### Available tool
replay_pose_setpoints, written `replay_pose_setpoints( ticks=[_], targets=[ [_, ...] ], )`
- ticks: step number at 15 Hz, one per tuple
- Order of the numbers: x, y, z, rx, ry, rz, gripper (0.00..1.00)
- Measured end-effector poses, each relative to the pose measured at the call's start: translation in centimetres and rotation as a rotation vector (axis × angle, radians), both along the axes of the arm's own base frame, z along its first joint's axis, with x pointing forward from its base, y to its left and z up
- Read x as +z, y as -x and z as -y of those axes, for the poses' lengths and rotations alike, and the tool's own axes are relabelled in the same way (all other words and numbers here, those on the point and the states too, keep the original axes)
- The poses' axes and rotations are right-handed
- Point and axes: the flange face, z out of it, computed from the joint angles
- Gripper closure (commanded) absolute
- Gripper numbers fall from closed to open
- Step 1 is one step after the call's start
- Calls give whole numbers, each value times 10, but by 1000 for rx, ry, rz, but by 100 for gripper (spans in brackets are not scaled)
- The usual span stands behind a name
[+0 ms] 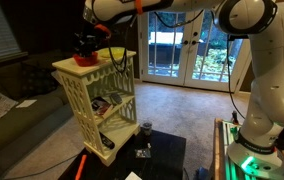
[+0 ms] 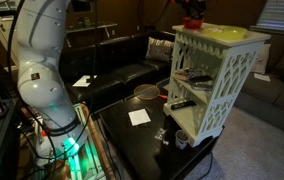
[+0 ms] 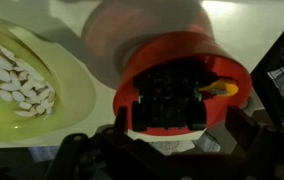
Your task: Put the car on the yellow plate.
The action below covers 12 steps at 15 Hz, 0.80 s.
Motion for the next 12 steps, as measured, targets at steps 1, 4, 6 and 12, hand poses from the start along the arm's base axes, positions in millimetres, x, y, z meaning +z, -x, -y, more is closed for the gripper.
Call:
replay_pose_setpoints(
  ticks=[1,4,6,12],
  targets=[
    [-1,0,0,0,0,-2,0],
    [-3,-1,-1,0,0,-5,0],
    [-5,-2,0,-1,2,-8,0],
    [-12,-4,0,-1,6,-17,41]
  ],
)
